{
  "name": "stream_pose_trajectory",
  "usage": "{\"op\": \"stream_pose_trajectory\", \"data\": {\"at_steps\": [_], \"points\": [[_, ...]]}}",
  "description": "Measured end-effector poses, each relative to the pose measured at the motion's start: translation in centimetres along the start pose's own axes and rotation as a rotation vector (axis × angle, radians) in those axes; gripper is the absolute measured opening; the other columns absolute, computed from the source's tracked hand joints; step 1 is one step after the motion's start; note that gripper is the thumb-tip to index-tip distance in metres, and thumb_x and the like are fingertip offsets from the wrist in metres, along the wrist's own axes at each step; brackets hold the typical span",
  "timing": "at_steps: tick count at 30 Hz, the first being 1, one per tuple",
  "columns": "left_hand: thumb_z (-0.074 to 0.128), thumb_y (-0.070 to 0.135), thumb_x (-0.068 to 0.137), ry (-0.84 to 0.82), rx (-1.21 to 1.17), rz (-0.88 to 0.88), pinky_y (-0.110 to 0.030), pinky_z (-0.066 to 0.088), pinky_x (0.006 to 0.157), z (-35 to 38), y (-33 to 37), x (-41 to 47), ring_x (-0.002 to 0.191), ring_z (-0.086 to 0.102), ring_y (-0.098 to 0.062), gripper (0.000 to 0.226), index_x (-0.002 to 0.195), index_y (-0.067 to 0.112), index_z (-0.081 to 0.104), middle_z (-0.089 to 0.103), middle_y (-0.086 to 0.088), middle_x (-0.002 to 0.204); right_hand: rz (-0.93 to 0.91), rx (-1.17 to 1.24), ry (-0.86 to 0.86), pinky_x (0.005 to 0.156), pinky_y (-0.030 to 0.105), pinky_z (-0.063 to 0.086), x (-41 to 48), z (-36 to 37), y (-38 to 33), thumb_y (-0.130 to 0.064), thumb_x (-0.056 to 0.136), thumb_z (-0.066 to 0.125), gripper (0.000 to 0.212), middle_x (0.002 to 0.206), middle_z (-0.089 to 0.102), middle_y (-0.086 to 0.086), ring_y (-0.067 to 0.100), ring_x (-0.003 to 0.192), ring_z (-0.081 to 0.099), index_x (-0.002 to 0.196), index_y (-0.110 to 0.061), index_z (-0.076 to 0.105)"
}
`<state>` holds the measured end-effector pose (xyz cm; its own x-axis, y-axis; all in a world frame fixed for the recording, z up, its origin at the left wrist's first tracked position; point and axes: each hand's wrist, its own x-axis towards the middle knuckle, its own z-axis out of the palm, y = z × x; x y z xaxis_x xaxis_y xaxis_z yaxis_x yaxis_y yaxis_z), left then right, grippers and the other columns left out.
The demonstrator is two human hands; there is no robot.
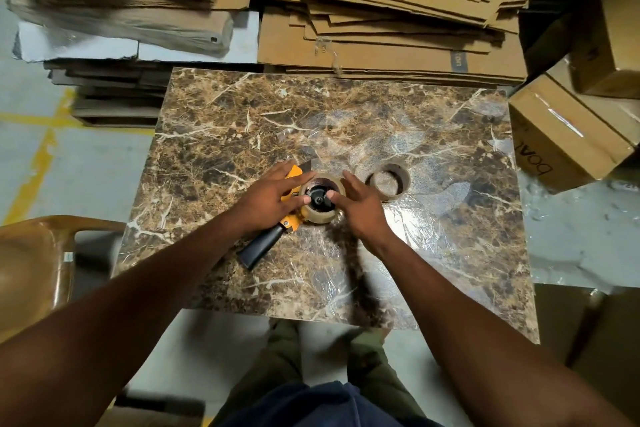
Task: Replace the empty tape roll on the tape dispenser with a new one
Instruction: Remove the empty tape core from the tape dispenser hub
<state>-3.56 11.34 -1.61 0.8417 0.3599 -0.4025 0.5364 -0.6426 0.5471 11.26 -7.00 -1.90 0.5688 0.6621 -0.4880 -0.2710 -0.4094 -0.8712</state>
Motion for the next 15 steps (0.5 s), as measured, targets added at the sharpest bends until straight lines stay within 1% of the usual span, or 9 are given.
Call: {"op": "stream_pose_trajectory", "data": {"at_steps": [1, 3, 6, 8, 11, 13, 15], "points": [[0.052, 0.063, 0.101, 0.007, 0.026, -0.007, -0.043, 0.006, 0.122, 0.0, -0.1, 0.0, 0.160, 0.002, -0.013, 0.058, 0.153, 0.064, 0.028, 0.007, 0.013, 0.175, 0.021, 0.027, -0.012, 0.118, 0.041, 0.045, 0.0, 0.2, 0.2, -0.019, 0.095, 0.076, 0.066, 0.153, 0.057, 0.001, 0.017, 0.140, 0.054, 0.155, -0.017, 0.049], [0.048, 0.064, 0.102, -0.012, 0.082, 0.007, -0.047, 0.009, 0.125, -0.3, -0.5, 0.1, 0.162, 0.004, -0.020, 0.056, 0.153, 0.065, 0.026, 0.007, 0.009, 0.175, 0.038, 0.037, -0.034, 0.115, 0.041, 0.048, -0.1, 0.3, 1.0, -0.023, 0.098, 0.072, 0.055, 0.146, 0.064, -0.001, 0.016, 0.133, 0.061, 0.151, -0.019, 0.055], [0.043, 0.067, 0.102, -0.058, 0.158, 0.044, -0.051, 0.012, 0.127, -0.6, -0.8, 0.3, 0.162, 0.005, -0.025, 0.055, 0.154, 0.064, 0.026, 0.006, 0.008, 0.175, 0.029, 0.012, -0.042, 0.114, 0.042, 0.049, 0.0, 0.1, 1.6, -0.028, 0.102, 0.066, 0.045, 0.145, 0.065, -0.005, 0.012, 0.132, 0.061, 0.146, -0.025, 0.060], [0.034, 0.076, 0.097, -0.068, 0.192, 0.056, -0.054, 0.014, 0.129, -0.6, -0.8, 0.3, 0.162, 0.004, -0.025, 0.057, 0.153, 0.067, 0.023, 0.005, 0.010, 0.175, 0.034, 0.023, -0.031, 0.113, 0.042, 0.050, 0.1, 0.0, 1.4, -0.026, 0.103, 0.065, 0.040, 0.141, 0.067, -0.006, 0.012, 0.130, 0.063, 0.143, -0.025, 0.063], [0.014, 0.093, 0.084, -0.054, 0.203, 0.061, -0.057, 0.016, 0.128, -0.4, -0.9, 0.1, 0.162, 0.002, -0.023, 0.065, 0.146, 0.075, 0.016, 0.003, 0.012, 0.175, 0.049, 0.046, -0.037, 0.112, 0.045, 0.051, 0.3, -0.1, 1.6, -0.025, 0.102, 0.066, 0.038, 0.138, 0.069, -0.008, 0.013, 0.129, 0.064, 0.140, -0.028, 0.065], [0.014, 0.093, 0.085, -0.043, 0.194, 0.061, -0.059, 0.017, 0.127, -0.1, -0.9, -0.1, 0.162, 0.001, -0.022, 0.060, 0.143, 0.079, 0.013, 0.003, 0.013, 0.175, 0.055, 0.066, -0.032, 0.112, 0.045, 0.051, 0.5, -0.1, 1.8, -0.023, 0.102, 0.066, 0.038, 0.137, 0.070, -0.008, 0.013, 0.129, 0.064, 0.140, -0.026, 0.066], [0.024, 0.086, 0.092, -0.046, 0.183, 0.056, -0.059, 0.019, 0.126, -0.1, -1.2, -0.1, 0.162, 0.002, -0.023, 0.052, 0.142, 0.079, 0.014, 0.001, 0.015, 0.174, 0.064, 0.081, -0.035, 0.111, 0.045, 0.052, 0.6, 0.0, 2.0, -0.022, 0.101, 0.067, 0.039, 0.136, 0.071, -0.007, 0.014, 0.129, 0.065, 0.140, -0.026, 0.066]]}}
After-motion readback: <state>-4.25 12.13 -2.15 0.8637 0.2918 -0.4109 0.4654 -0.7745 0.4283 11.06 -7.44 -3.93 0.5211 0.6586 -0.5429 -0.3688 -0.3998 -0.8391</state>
